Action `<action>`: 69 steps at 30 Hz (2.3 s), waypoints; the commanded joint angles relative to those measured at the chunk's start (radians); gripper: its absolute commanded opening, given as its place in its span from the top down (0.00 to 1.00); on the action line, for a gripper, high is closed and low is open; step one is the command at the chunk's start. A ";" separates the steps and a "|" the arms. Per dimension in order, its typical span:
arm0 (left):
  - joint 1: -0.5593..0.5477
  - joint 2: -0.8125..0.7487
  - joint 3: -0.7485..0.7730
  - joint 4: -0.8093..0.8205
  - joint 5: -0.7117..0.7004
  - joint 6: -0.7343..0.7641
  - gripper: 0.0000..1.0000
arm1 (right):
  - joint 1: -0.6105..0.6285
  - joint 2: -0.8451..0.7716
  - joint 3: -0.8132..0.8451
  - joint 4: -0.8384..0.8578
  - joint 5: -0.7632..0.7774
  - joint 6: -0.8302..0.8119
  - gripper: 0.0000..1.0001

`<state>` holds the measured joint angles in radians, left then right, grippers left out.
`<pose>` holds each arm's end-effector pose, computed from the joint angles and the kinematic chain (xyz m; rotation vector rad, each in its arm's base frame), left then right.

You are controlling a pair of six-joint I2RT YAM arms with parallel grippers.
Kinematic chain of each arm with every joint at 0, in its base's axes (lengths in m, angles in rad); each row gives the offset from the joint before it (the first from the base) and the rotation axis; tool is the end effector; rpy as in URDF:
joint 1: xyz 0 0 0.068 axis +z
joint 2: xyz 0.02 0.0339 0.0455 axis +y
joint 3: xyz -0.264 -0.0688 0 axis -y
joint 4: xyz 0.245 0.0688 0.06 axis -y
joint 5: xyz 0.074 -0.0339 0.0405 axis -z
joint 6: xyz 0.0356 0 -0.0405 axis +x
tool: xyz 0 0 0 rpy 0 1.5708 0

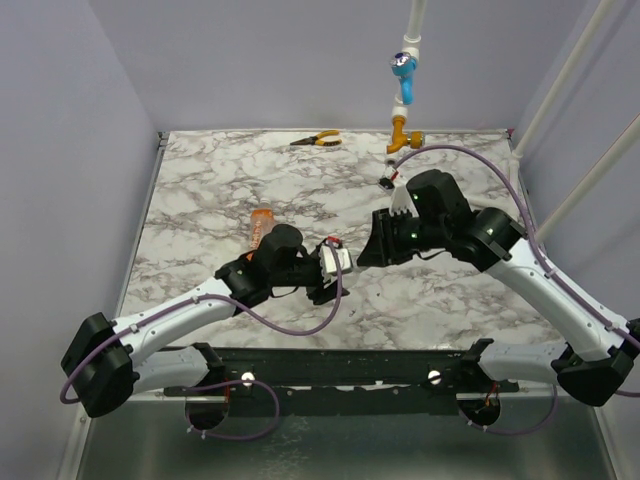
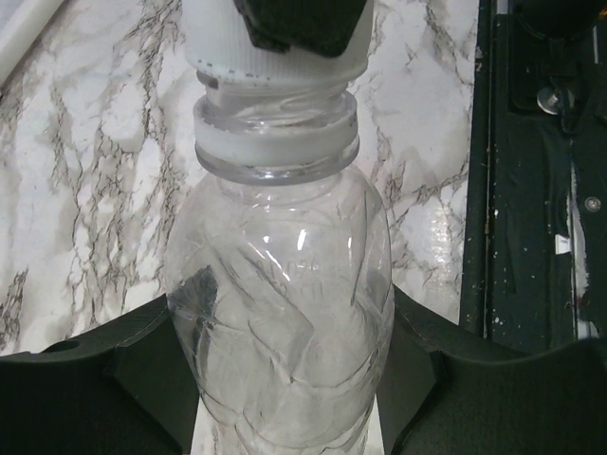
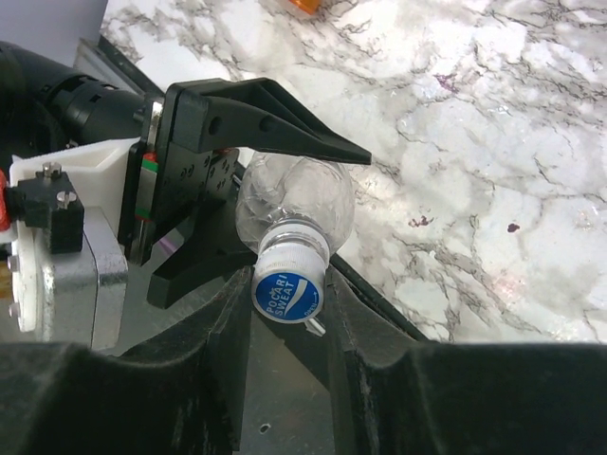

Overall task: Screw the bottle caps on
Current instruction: Screw the bottle cap onto the plastic bottle.

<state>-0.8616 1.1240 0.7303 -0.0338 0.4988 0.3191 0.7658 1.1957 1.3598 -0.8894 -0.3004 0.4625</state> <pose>0.1505 -0.2016 0.2694 1.3963 1.4906 -0.8420 0.1628 0.1712 0.3867 -0.5353 2.3980 0.9387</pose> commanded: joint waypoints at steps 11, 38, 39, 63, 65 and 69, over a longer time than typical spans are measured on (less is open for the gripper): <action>-0.020 -0.064 0.003 0.277 -0.229 0.101 0.58 | 0.021 0.063 -0.053 0.034 -0.047 0.104 0.64; -0.137 0.013 -0.071 0.554 -0.582 0.184 0.58 | 0.020 0.261 0.109 0.000 0.126 0.471 0.68; -0.138 0.013 -0.075 0.559 -0.580 0.178 0.58 | 0.020 0.266 0.117 -0.002 0.126 0.479 0.68; -0.137 0.027 -0.151 0.617 -0.499 0.034 0.58 | 0.012 0.329 0.369 -0.156 0.230 0.471 0.25; -0.137 0.031 -0.155 0.615 -0.477 0.022 0.58 | 0.012 0.317 0.381 -0.150 0.241 0.463 0.18; -0.135 0.044 -0.158 0.612 -0.443 -0.015 0.58 | 0.012 0.288 0.395 -0.130 0.255 0.438 0.05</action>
<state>-0.9909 1.1614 0.5827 0.5293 -0.0307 0.3622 0.7731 1.5234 1.7191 -1.0397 -0.0929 0.9237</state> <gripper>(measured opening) 0.618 0.908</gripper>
